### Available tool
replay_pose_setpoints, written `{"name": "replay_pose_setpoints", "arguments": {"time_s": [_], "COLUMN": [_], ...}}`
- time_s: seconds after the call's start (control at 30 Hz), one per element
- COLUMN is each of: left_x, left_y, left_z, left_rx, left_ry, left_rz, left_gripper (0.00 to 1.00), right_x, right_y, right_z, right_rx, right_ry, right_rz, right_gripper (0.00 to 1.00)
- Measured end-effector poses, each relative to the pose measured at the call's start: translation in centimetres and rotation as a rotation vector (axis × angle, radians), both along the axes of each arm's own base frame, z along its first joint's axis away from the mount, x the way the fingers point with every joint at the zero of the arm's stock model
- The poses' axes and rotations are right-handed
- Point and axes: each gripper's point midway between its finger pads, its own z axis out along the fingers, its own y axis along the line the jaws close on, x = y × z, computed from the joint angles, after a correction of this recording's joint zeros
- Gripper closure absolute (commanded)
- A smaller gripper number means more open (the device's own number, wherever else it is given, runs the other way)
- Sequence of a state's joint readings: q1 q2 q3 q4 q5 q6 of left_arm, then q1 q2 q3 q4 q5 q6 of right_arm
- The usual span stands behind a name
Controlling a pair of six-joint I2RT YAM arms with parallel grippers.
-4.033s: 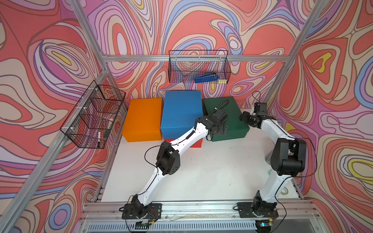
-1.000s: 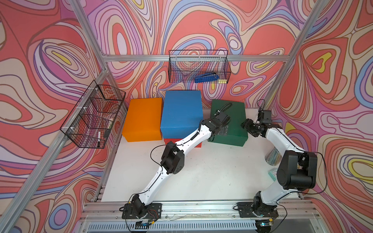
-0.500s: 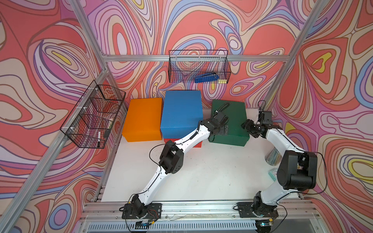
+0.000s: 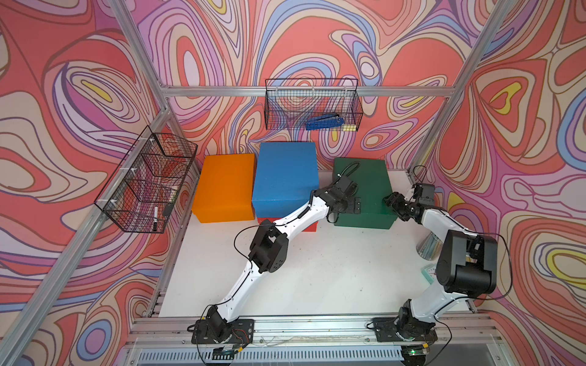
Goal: Stack the shoeboxes
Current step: Pick up the shoebox from the center of the board.
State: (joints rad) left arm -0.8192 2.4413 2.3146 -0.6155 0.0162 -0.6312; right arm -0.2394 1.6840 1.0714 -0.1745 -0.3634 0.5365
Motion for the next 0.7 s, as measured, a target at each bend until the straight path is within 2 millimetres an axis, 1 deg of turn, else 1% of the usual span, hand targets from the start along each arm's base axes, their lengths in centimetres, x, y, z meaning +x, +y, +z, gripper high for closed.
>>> {"name": "replay_pose_setpoints", "arguments": {"time_s": [0.23,0.3,0.57,0.7], "left_x": [0.0,0.0,-0.6,-0.9], "left_y": [-0.1,-0.1,0.2,0.3], "left_z": [-0.2,-0.6,-0.8,-0.9], "left_rx": [-0.019,-0.027,-0.074,-0.082], "left_ry": [0.018,0.028,0.057,0.063], "left_rz": [-0.004,-0.001,0.003,0.004], "left_gripper": [0.00,0.00,0.00,0.00], "right_x": [-0.2,-0.7,-3.5,-3.9], "right_y": [0.0,0.2,0.8,0.9], "right_z": [-0.1,-0.1,0.0,-0.1], "right_rx": [0.021,0.026,0.042,0.043], "right_ry": [-0.057,-0.060,-0.021,-0.007], "right_rz": [-0.008,-0.009,-0.020,-0.017], "right_gripper": [0.29,0.29,0.25,0.25]}}
